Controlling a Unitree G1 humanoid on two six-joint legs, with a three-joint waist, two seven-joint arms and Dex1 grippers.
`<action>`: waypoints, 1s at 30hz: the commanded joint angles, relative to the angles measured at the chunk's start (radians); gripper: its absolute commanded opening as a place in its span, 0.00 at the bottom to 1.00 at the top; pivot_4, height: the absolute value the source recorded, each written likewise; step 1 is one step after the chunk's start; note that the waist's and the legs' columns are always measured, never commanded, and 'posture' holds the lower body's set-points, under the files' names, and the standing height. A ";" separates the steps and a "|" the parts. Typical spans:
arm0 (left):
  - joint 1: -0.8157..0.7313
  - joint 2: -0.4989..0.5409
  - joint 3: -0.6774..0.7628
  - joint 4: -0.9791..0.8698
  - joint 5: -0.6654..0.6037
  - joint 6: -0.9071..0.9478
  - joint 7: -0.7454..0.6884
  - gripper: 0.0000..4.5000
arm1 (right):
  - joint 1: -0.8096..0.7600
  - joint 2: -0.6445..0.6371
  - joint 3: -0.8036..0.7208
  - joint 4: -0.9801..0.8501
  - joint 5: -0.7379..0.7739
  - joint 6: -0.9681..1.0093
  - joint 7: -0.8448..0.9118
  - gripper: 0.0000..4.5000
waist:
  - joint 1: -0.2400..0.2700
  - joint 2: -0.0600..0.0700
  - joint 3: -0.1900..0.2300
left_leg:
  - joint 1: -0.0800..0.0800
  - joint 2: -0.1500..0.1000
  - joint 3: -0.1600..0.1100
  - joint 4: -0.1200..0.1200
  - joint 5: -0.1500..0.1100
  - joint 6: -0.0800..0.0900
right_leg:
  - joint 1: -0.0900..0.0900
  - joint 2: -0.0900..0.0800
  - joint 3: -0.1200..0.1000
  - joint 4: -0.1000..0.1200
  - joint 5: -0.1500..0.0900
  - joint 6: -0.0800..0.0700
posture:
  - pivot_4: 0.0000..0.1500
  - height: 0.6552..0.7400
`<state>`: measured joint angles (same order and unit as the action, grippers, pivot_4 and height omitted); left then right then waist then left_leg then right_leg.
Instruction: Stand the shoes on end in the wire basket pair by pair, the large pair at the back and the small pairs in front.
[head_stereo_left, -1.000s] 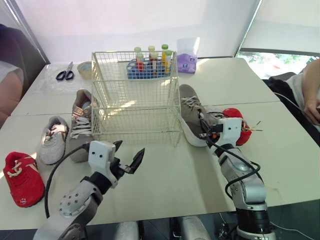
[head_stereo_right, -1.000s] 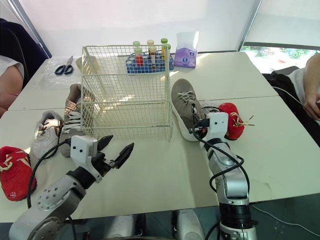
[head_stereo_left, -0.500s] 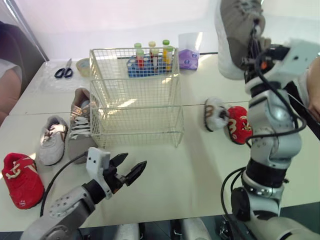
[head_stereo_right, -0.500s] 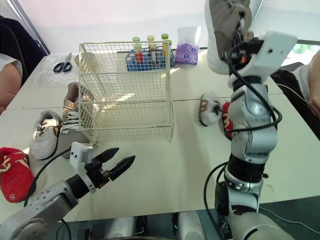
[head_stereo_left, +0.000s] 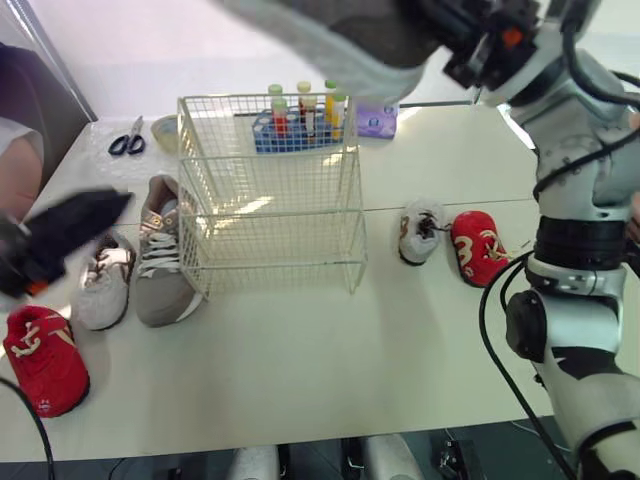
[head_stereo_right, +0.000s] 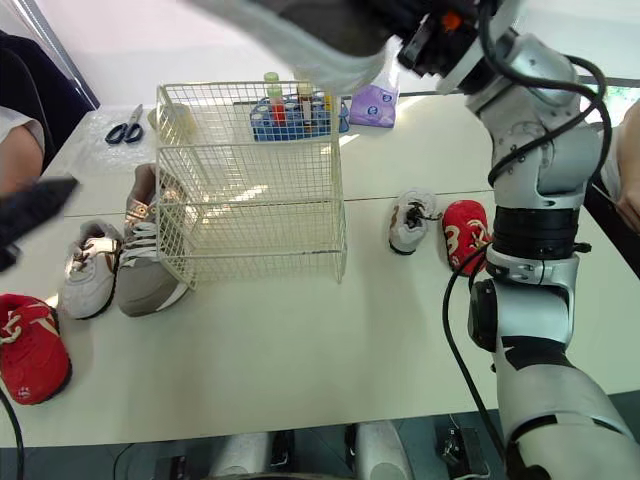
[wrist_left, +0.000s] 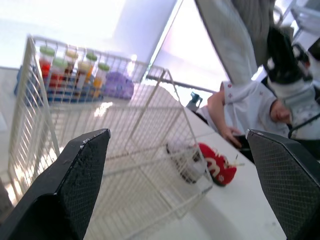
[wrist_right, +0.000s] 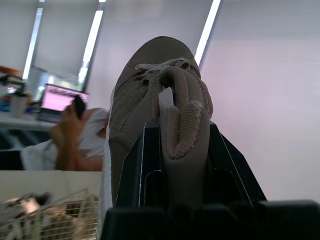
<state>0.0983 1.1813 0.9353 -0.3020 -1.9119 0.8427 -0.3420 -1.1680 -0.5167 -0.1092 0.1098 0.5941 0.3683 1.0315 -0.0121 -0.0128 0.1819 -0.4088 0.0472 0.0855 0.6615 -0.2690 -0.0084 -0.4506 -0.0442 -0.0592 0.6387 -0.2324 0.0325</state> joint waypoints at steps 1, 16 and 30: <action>-0.121 0.063 -0.005 0.121 -0.052 0.038 -0.014 1.00 | -0.044 -0.034 0.018 -0.056 0.036 -0.012 0.129 0.10 | 0.001 -0.002 0.002 | 0.000 0.000 0.000 0.000 0.000 0.000 | 0.000 0.000 0.000 0.000 0.000 0.000 | 1.00 1.00; -0.563 0.174 -0.394 0.409 0.043 0.290 -0.248 1.00 | -0.077 -0.060 0.088 -0.042 -0.044 -0.172 0.333 0.10 | -0.002 -0.003 0.006 | 0.000 0.000 0.003 0.000 0.000 -0.001 | 0.000 -0.001 0.000 -0.002 0.001 0.001 | 1.00 1.00; -0.778 0.065 -0.500 0.462 0.233 0.422 -0.375 0.21 | -0.034 -0.080 0.086 -0.079 -0.068 -0.126 0.290 0.29 | -0.002 -0.004 0.007 | 0.000 -0.001 0.003 0.003 0.001 -0.002 | -0.003 -0.001 0.000 0.007 0.001 0.002 | 1.00 1.00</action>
<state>-0.6437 1.2483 0.3774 0.1965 -1.6374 1.2621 -0.6914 -1.1978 -0.5813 0.0216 0.0333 0.5091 0.1991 1.3697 -0.0140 -0.0171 0.1884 -0.4090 0.0462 0.0885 0.6643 -0.2681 -0.0104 -0.4539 -0.0458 -0.0587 0.6465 -0.2314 0.0341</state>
